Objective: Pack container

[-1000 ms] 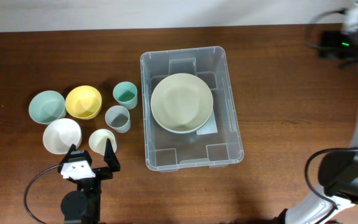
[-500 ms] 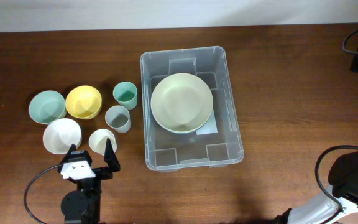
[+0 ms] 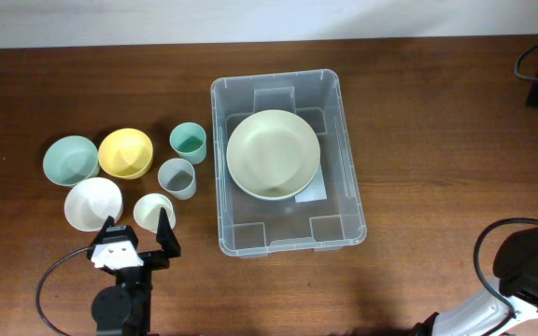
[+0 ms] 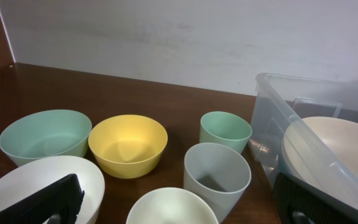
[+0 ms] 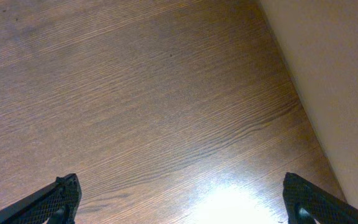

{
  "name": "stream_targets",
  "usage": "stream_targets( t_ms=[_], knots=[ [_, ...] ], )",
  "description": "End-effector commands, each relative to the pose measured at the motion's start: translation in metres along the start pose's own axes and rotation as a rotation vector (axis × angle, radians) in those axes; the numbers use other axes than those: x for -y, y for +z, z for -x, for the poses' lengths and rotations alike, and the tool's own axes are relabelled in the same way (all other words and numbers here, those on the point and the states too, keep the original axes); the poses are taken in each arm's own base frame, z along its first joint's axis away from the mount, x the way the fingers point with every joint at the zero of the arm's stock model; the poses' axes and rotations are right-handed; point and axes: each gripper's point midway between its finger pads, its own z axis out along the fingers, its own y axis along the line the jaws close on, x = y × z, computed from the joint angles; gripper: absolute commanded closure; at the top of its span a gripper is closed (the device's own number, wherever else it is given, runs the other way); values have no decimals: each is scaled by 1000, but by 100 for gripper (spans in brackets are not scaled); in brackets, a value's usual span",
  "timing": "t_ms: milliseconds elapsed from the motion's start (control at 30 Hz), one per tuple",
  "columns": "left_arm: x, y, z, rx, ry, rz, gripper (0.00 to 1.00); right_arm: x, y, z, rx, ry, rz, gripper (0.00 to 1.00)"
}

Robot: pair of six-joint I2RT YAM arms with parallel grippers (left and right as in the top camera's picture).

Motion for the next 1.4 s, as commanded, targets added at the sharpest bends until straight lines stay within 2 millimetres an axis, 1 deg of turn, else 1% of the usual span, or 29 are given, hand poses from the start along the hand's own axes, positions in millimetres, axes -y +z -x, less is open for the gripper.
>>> stream_targets(
  t_ms=[0,200,300,467,533,600,667,733,767,800,833,867,933,1000,1067,1133,1200,1267,1300,1333,1367],
  knots=[
    [-2,0,-1,2,16,10,0,1,-3,4,14,12,2,1],
    [-2,0,-1,3,16,13,0,1,-3,4,14,12,2,1],
    [-11,0,2,17,15,65,0,1,-3,4,14,12,2,1],
    [-11,0,2,19,15,61,0,1,-3,4,14,12,2,1],
    [-8,-1,19,78,-25,52,0,1,-3,4,14,12,2,1],
    [-6,-8,41,101,-67,48,0,1,-3,4,14,12,2,1],
    [-4,-17,55,41,-68,53,0,1,-3,4,14,12,2,1],
    [-2,-30,70,-65,-84,69,0,1,-3,4,14,12,2,1],
    [-1,-36,80,-127,-99,82,0,1,-3,4,14,12,3,1],
    [1,-40,96,-209,-99,98,0,1,-3,4,14,12,2,1],
    [1,-40,103,-239,-96,105,0,1,-3,4,14,12,2,1],
    [3,-37,116,-298,-89,120,0,1,-3,4,14,12,2,1],
    [2,-30,131,-377,-76,152,0,1,-3,4,14,12,2,1],
    [0,-10,148,-485,-46,205,0,1,-3,4,14,12,3,1],
    [2,7,157,-508,-40,208,0,1,-3,4,14,12,2,1],
    [-1,27,160,-536,-27,241,0,1,-3,4,14,12,2,1],
    [-4,47,163,-524,-21,266,0,1,-3,4,14,12,3,1],
    [-4,67,167,-483,-63,276,0,1,-3,4,14,12,2,1],
    [-8,78,168,-464,-95,294,0,1,-3,4,14,12,2,1],
    [-19,85,166,-454,-133,343,0,1,-3,4,14,12,2,1],
    [-34,89,162,-451,-179,413,0,1,-3,4,14,12,2,1]
  ],
)
